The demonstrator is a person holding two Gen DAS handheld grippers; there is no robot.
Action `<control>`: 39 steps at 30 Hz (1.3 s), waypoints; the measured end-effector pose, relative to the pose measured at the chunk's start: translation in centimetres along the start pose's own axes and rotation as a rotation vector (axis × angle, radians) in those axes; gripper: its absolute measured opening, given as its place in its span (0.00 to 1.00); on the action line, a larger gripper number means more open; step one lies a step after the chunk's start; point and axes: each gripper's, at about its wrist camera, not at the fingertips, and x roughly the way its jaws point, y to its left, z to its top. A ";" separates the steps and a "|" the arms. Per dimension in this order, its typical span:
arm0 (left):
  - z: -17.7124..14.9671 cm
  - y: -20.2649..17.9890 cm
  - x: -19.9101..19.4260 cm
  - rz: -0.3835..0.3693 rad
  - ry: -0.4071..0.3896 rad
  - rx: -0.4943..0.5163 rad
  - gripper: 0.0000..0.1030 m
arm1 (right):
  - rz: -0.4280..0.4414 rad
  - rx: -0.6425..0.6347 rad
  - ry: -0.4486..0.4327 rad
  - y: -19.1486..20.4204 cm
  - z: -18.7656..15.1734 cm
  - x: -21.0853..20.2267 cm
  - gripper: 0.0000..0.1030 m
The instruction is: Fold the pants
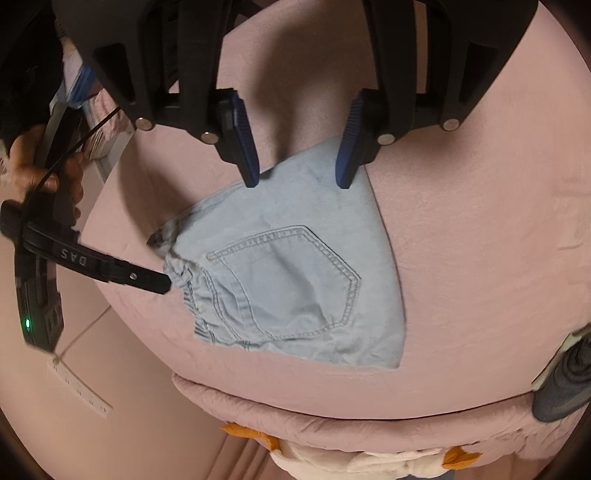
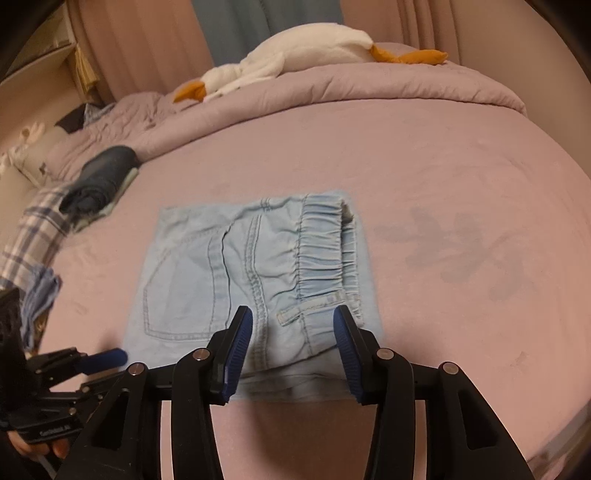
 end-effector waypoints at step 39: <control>3.1 6.6 2.7 -0.186 0.063 -0.303 0.52 | 0.193 0.272 0.181 -4.7 1.0 5.2 0.80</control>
